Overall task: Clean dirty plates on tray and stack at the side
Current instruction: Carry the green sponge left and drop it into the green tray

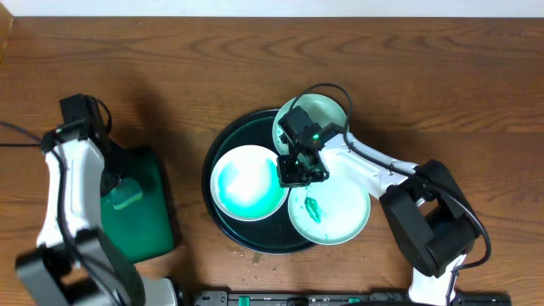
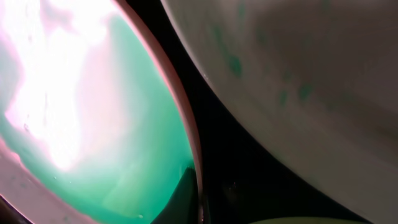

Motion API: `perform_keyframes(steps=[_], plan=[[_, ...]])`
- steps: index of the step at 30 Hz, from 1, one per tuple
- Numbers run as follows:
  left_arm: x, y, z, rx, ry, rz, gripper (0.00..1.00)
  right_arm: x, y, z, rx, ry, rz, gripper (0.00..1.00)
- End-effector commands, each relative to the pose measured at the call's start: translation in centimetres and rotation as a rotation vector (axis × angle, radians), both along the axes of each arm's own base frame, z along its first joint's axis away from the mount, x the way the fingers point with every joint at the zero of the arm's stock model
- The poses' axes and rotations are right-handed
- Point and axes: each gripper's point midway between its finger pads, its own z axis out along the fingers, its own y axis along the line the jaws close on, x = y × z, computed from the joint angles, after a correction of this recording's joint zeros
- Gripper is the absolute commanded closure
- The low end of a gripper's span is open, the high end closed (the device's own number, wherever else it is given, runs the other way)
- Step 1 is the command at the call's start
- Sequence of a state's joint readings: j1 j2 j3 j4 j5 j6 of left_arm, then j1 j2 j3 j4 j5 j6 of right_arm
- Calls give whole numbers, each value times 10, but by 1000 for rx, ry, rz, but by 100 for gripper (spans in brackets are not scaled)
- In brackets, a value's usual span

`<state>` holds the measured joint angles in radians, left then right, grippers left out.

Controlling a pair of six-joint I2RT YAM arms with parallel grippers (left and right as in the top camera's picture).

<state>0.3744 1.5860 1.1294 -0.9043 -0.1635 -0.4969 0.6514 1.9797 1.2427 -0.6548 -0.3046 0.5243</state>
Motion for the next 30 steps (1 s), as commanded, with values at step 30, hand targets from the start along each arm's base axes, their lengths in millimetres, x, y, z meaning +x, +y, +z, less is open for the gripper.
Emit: perform_keyframes(steps=[30], plan=[[36, -107, -45, -181, 62, -365, 93, -12, -18, -23, -94, 29, 30, 99]])
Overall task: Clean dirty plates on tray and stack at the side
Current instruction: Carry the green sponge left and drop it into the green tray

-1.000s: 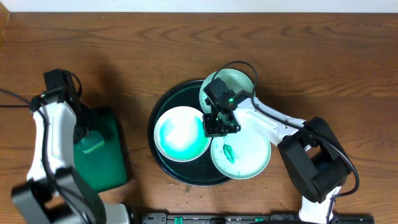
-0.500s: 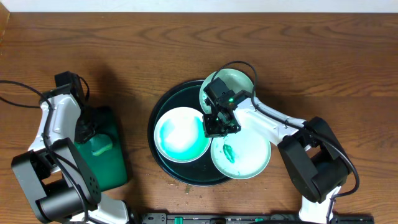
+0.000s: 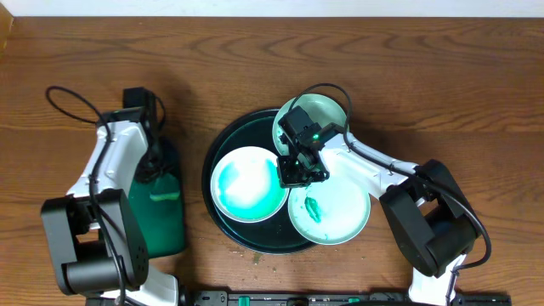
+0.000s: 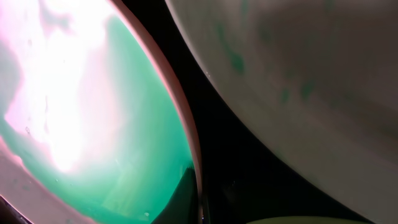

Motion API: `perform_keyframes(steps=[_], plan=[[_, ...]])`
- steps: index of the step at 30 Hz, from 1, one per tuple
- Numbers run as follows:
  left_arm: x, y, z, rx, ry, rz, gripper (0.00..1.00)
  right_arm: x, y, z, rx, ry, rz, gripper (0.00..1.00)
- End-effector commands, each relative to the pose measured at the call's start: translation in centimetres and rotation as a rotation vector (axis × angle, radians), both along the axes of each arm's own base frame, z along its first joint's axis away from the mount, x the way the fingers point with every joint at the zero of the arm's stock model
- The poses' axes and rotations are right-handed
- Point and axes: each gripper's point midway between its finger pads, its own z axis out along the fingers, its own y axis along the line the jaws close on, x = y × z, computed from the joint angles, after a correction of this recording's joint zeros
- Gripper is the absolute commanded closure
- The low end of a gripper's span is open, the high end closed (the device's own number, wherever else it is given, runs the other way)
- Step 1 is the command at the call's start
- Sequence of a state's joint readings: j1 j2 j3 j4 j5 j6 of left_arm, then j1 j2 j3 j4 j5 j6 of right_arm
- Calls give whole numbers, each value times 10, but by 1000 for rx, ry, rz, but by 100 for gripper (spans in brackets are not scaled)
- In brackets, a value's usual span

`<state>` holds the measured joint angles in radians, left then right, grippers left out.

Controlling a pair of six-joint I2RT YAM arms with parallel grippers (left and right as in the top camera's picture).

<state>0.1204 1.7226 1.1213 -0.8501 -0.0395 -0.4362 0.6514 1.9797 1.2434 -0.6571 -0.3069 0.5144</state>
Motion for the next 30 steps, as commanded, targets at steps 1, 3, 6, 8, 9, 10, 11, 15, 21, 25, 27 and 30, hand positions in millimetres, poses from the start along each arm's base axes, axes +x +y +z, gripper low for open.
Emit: perform_keyframes(steps=[1, 3, 6, 8, 9, 10, 11, 15, 21, 25, 27, 30], plan=[[3, -20, -2, -56, -8, -50, 93, -11, -18, -23, -95, 29, 20, 99], [8, -32, -2, -87, -27, -82, 93, -11, -18, -23, -95, 29, 20, 99], [13, -46, -2, -117, -44, -121, 93, -11, -19, -23, -95, 30, 20, 99], [13, -51, -2, -116, -45, -136, 93, -11, -19, -23, -95, 30, 20, 99], [13, -52, -2, -114, -44, -138, 93, -11, -19, -23, -95, 30, 20, 99], [13, -51, -2, -113, -43, -137, 93, -11, -19, -23, -96, 30, 20, 99], [13, -50, -2, -113, -43, -128, 93, -12, -19, -23, -97, 31, 20, 99], [6, -35, -3, -97, -18, -47, 93, -13, -20, -24, -101, 37, 20, 99], [-12, -12, -3, -82, 41, 57, 83, -13, -20, -24, -100, 36, 20, 99], [-18, -5, -3, -86, 61, 78, 63, -13, -20, -24, -100, 36, 20, 99], [-19, -5, -3, -87, 64, 62, 46, -12, -19, -24, -99, 35, 20, 99], [-18, -5, -2, -87, 62, 52, 43, -12, -19, -24, -96, 29, 28, 99]])
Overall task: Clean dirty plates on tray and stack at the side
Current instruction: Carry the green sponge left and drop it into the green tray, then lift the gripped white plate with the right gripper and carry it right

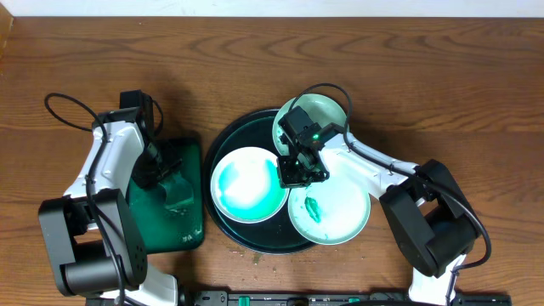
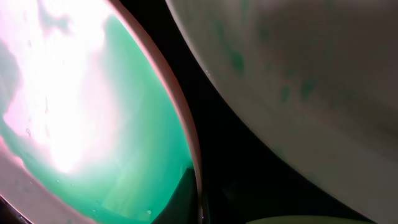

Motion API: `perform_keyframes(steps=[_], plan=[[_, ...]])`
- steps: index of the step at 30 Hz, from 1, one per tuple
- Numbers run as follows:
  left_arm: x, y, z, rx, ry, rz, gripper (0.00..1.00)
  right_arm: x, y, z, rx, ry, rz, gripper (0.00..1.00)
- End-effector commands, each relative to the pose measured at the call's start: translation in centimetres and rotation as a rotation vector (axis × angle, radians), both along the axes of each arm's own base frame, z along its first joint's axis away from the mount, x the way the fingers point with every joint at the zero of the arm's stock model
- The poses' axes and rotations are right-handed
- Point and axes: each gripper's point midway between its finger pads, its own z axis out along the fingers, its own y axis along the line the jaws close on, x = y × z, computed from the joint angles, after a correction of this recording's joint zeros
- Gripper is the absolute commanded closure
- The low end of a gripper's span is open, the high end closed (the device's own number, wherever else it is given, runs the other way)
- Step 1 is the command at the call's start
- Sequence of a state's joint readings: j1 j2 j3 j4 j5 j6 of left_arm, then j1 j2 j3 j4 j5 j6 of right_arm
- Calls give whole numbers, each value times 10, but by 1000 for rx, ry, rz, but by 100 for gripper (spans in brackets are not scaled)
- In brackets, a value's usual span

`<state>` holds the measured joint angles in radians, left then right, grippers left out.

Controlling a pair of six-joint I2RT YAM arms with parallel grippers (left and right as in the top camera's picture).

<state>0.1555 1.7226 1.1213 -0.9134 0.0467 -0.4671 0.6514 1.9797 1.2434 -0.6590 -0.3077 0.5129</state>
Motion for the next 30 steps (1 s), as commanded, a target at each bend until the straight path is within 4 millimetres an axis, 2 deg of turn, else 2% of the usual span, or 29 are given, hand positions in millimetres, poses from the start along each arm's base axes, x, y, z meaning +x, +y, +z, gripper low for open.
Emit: perform_keyframes(steps=[1, 7, 10, 16, 21, 25, 30], plan=[[-2, 1, -1, 7, 9, -15, 43, -10, -18, -23, -92, 21, 34, 99], [4, 2, 21, 17, -74, -21, 40, 6, -5, -20, -38, -77, 109, 99], [1, 1, 37, 22, -110, -20, 22, 17, 3, -15, -6, -131, 129, 99], [-16, -2, 53, 21, -101, -20, 21, 31, 11, 5, 15, -201, 149, 99], [-22, -3, 53, 17, -76, -20, 21, 43, 2, 32, -33, -310, 174, 99], [-22, -3, 53, 17, -77, -20, 21, 52, -10, 64, -104, -430, 185, 99], [-22, -3, 53, 17, -77, -20, 21, 52, -19, 109, -146, -561, 193, 99]])
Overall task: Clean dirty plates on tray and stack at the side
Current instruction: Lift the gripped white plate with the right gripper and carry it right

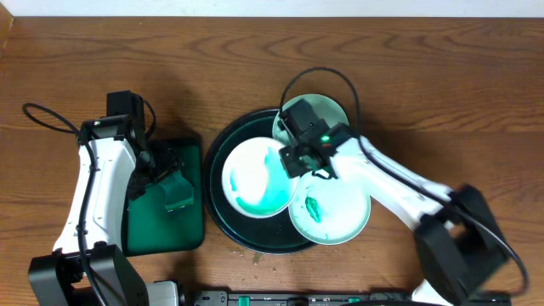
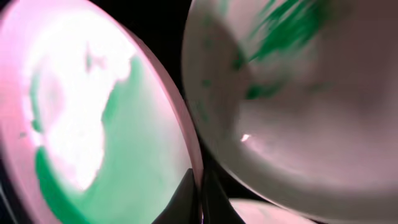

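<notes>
A black round tray (image 1: 219,153) holds three pale plates. The left plate (image 1: 255,180) (image 2: 93,124) carries pooled green liquid and stands tilted, its right rim raised. My right gripper (image 1: 294,161) (image 2: 200,200) is shut on that rim, one finger on each side. The front plate (image 1: 336,212) (image 2: 298,106) bears green smears. The back plate (image 1: 319,113) lies partly under my right arm. My left gripper (image 1: 174,189) hangs over a dark green mat (image 1: 149,225), shut on a green sponge (image 1: 178,195).
The mat lies on the wooden table (image 1: 425,76) just left of the tray, nearly touching it. A few crumbs lie on the table by the tray's front edge. Cables run from both arms.
My right gripper has raised the rim of the left plate. The plate now tilts and sits further right, and its liquid has run to the lower left. My left arm drew back slightly over the mat.
My right gripper stayed shut on the left plate's rim while the plate lay flat in the tray. Meanwhile my left gripper moved with the sponge from the mat's left part towards the tray, and the mat's right edge came nearer the tray. Now the plate is tilted up.
</notes>
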Motion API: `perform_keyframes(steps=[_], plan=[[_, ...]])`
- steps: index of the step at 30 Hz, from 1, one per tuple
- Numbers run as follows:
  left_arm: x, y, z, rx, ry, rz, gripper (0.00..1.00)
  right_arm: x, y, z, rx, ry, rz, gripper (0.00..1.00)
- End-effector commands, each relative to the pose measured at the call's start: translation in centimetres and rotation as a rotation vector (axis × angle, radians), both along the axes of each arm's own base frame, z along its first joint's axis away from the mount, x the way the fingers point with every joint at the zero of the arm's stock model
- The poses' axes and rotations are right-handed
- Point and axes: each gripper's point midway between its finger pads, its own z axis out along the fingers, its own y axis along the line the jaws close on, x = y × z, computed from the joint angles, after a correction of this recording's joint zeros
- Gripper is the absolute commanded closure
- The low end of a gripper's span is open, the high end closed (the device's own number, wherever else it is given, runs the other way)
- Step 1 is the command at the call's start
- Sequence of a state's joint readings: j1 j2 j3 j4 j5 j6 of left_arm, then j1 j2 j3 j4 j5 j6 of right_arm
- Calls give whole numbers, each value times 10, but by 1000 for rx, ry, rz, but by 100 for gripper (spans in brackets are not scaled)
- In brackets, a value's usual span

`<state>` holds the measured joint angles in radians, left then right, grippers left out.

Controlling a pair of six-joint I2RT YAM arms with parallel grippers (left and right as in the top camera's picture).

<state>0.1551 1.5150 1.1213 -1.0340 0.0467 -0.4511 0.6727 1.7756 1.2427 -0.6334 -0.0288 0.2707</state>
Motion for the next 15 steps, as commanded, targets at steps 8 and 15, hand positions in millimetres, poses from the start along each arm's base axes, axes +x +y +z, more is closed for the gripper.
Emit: perform_keyframes(steps=[8, 15], plan=[[-2, 1, -1, 4, 8, -3, 21, 9, -13, 100, -134, -393, 50, 99], [-2, 1, -1, 4, 8, -3, 21, 13, -24, 117, -273, -516, 51, 99]])
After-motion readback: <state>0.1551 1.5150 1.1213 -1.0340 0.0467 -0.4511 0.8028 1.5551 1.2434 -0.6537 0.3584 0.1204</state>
